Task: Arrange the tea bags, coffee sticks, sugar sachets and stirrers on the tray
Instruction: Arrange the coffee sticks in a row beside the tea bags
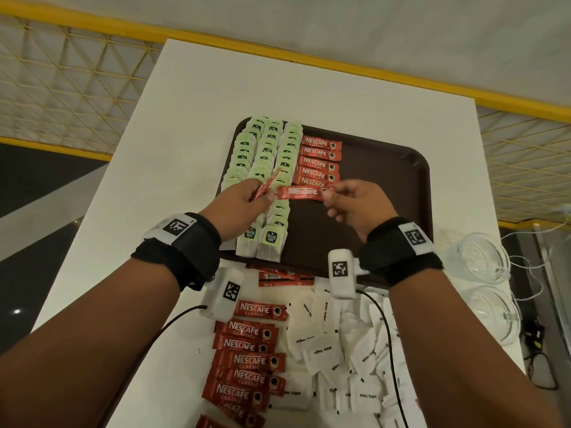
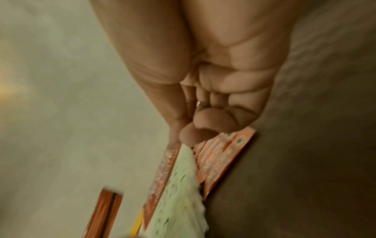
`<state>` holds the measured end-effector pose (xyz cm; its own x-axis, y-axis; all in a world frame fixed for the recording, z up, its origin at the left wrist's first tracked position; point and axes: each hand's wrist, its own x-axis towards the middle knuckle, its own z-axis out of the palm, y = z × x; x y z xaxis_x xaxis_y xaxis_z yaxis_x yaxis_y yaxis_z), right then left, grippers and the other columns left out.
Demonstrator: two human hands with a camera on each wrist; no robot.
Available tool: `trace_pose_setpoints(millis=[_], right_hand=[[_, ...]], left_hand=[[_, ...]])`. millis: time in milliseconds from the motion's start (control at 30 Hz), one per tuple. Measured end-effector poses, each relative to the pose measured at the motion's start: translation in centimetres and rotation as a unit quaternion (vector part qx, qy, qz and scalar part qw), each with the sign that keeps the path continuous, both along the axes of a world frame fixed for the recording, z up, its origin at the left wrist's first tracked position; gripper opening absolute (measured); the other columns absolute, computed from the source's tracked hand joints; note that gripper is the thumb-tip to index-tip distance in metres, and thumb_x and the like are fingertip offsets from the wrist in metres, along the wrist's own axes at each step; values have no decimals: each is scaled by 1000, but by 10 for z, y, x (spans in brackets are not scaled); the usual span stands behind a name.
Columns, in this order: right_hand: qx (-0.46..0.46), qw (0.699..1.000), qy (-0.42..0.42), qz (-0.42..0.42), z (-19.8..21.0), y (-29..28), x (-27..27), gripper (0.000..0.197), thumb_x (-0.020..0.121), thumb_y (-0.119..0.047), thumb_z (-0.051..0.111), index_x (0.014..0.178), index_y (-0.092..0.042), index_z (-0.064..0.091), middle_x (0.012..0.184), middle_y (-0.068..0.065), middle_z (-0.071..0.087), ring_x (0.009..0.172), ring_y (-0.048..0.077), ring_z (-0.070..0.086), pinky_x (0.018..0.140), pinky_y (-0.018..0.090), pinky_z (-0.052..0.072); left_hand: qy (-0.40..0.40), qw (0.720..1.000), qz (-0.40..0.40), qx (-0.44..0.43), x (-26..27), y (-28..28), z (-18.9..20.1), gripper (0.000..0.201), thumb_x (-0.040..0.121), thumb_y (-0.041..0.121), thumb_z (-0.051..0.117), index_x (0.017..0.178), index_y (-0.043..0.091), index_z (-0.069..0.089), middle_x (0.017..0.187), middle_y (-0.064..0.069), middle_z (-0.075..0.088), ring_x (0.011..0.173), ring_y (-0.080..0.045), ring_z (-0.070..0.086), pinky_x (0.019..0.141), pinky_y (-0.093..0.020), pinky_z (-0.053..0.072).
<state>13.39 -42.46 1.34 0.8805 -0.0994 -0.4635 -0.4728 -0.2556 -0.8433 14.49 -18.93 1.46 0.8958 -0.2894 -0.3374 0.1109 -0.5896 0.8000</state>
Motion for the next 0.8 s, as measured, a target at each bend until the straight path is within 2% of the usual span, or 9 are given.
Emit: trace_pose_setpoints(millis=[100, 167, 233, 300, 400, 500, 633, 733, 800], right_hand=[[35, 988, 81, -127, -13, -22, -11, 15, 90, -19, 69, 102, -10, 67, 82, 4, 67, 63, 8, 60, 55, 21, 48], [24, 982, 114, -152, -19, -27, -14, 14, 89, -18, 70, 100, -9, 67, 80, 4, 68, 60, 7, 59, 52, 20, 47], [1, 981, 129, -142, -21, -22, -12, 12, 89, -19, 70, 97, -11, 66, 79, 4, 68, 58, 7, 58, 52, 21, 47], [-16, 982, 132, -134, -20, -12, -8, 12, 89, -21, 70, 93, -11, 64, 78, 4, 67, 58, 9, 57, 53, 22, 47], [-87, 981, 129, -113, -23, -1, -1, 20, 87, -30, 73, 86, -14, 62, 76, 3, 66, 58, 13, 58, 53, 26, 50], [-171, 977, 103, -74, -26, 3, 4, 27, 84, -36, 74, 78, -15, 59, 73, 5, 67, 59, 18, 63, 70, 36, 59], [-253, 963, 97, -16, -27, 3, 5, 35, 84, -44, 72, 80, -13, 57, 75, 9, 71, 75, 25, 71, 85, 44, 56], [-249, 967, 53, -28, -21, 2, 0, 35, 85, -48, 68, 92, -15, 59, 86, 5, 68, 80, 22, 67, 77, 44, 58], [-188, 982, 21, 0, -9, 6, -7, 28, 90, -47, 62, 98, -20, 60, 93, 0, 65, 77, 14, 63, 66, 31, 56]], left_hand=[[-9, 1000, 9, 16, 1, 4, 1, 34, 100, 40, 47, 104, 8, 58, 83, -6, 56, 71, -17, 50, 65, -31, 43], [10, 1000, 19, 11, 1, 5, 0, 31, 100, 43, 48, 107, 14, 58, 89, -2, 59, 78, -18, 54, 70, -32, 44], [44, 997, 51, -24, 0, 5, -1, 24, 100, 42, 44, 102, 22, 58, 84, 2, 55, 74, -20, 49, 65, -32, 41], [67, 993, 81, -59, -1, 3, -1, 26, 99, 36, 36, 96, 20, 56, 76, 3, 47, 70, -19, 40, 63, -31, 34], [55, 994, 76, -52, -3, 4, 0, 30, 102, 25, 31, 109, 15, 58, 76, 3, 47, 68, -15, 41, 64, -31, 34], [36, 996, 65, -42, -6, 6, 2, 28, 101, 20, 34, 113, 16, 59, 79, 4, 50, 70, -13, 44, 68, -31, 37], [21, 999, 41, -19, -9, 9, 3, 20, 101, 22, 43, 111, 21, 59, 83, 5, 55, 72, -12, 48, 67, -29, 40], [10, 1000, -1, -21, -13, 10, 4, 18, 99, 25, 53, 115, 24, 61, 97, 6, 62, 86, -14, 58, 74, -28, 50], [4, 999, -22, -23, -17, 10, 2, 20, 98, 26, 56, 117, 27, 63, 99, 9, 64, 91, -14, 62, 79, -29, 53]])
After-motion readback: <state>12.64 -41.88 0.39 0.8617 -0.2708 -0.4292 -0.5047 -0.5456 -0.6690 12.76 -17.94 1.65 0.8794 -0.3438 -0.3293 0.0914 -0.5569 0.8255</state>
